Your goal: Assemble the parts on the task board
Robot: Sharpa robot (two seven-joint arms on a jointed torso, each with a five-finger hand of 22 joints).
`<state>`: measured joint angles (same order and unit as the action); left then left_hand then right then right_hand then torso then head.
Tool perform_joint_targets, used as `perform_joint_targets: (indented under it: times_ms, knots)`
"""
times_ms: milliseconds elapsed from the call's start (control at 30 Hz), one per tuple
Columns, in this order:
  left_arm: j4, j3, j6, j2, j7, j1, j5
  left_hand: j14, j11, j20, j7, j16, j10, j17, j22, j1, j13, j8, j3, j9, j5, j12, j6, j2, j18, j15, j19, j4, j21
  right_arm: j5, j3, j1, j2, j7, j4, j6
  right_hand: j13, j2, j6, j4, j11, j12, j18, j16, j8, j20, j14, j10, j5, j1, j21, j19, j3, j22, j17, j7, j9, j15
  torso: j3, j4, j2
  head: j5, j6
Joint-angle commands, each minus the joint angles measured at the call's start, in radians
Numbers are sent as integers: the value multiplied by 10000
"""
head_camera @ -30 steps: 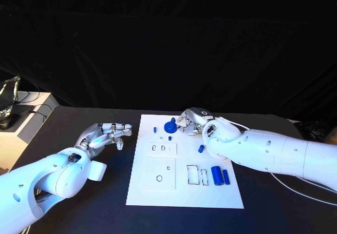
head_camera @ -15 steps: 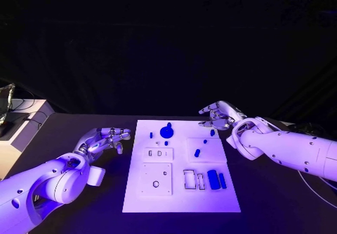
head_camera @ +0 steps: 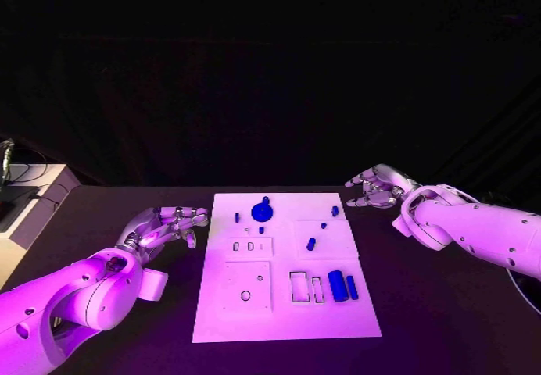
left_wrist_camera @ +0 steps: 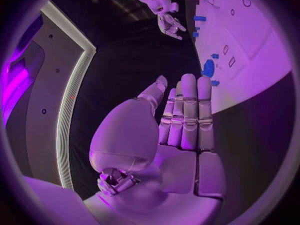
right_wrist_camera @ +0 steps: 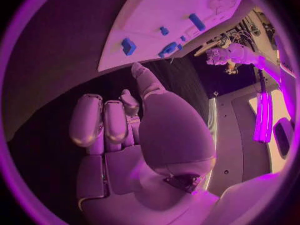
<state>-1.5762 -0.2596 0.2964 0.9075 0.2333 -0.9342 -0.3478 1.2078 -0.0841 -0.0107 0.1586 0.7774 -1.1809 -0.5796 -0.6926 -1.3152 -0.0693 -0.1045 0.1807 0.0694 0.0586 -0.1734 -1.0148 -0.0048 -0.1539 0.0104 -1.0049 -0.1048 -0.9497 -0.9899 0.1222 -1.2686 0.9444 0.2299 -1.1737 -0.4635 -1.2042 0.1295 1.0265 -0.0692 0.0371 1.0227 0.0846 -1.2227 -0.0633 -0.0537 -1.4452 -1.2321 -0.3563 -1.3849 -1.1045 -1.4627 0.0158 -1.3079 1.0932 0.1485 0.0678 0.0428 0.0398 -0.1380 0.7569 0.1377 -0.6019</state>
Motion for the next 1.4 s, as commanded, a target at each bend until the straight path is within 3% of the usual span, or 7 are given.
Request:
perform_joint_targets:
  times_ms: [33,67,200,533,700,1067,1400]
  knots:
    - [-4,-7,-97,-15,165,18,11,-9,-6,-10,-3,-13,44,-5,-12,-63,9,1,-38,3,-50,-21,-31,8,-37,0,-58,-3,18,-394,2,91,-121,144,138,733,-8,-40,-15,-35,-21,60,76,-68,-15,18,-38,-32,-28,-95,-30,-517,8,-1523,9,8,-8,-32,0,-9,30,46,-42]
    - [0,-7,-99,-13,164,21,11,-12,-8,-10,-3,-8,48,-9,-19,-63,9,0,-37,3,-50,-18,-31,10,-37,1,-56,-3,13,-417,2,110,-170,126,185,753,-42,-127,-9,-167,-20,74,91,-52,-10,24,-41,-50,-23,-10,-73,-491,-29,-1514,68,9,-12,-34,-2,-11,32,41,-49]
    - [8,-7,-113,-17,157,29,12,-17,13,-11,-3,-1,-16,-15,-33,-66,-7,-3,-38,3,-50,-58,-38,10,-37,-7,-47,-8,9,-469,1,159,-383,49,397,781,-48,-131,-14,-143,-20,81,94,-53,-11,24,-46,-54,-20,24,-61,-492,-34,-1510,74,9,-11,-35,13,-17,16,-38,-117]
    - [-15,-7,-134,3,146,34,13,-17,10,-4,-4,11,15,-25,-57,-67,-5,2,-48,0,-49,-76,-32,14,-35,-9,-43,-10,1,-546,-1,275,-891,-115,1014,829,-75,-166,17,-97,-29,117,99,-54,-13,23,-55,-75,-91,83,-61,-503,2,-1510,82,2,-10,-33,28,-20,16,-63,-254]
    - [-24,-7,-126,38,140,35,13,-20,2,-5,-3,15,42,-28,-65,-69,0,3,-48,1,-48,-70,-28,17,-34,-4,-41,-11,0,-605,-1,323,-974,-158,1082,1014,-86,-170,11,-88,-27,127,103,-62,-11,23,-58,-74,-103,109,-51,-506,11,-1507,94,3,-11,-33,8,6,16,-95,-306]
    - [-11,-7,-134,41,127,35,13,-20,-4,-6,-3,22,65,-33,-78,-69,4,-1,-46,2,-50,-66,-29,24,-36,-1,-41,-12,-4,-628,-1,345,-1038,-238,1073,1198,-96,-206,65,-95,-33,137,109,-51,-15,24,-54,-73,-117,124,-21,-505,34,-1502,92,-7,-9,-29,10,-3,9,-78,-365]
    - [6,-7,-142,43,112,36,13,-18,-12,-10,3,45,88,-45,-107,-81,6,-9,-36,3,-49,-63,-23,29,-44,2,-45,-27,-12,-632,-2,350,-1133,-403,1074,1038,-118,-240,75,-26,-36,166,111,-60,-14,20,-60,-95,-119,250,-18,-516,22,-1502,109,-10,-10,-29,5,6,6,-58,-331]
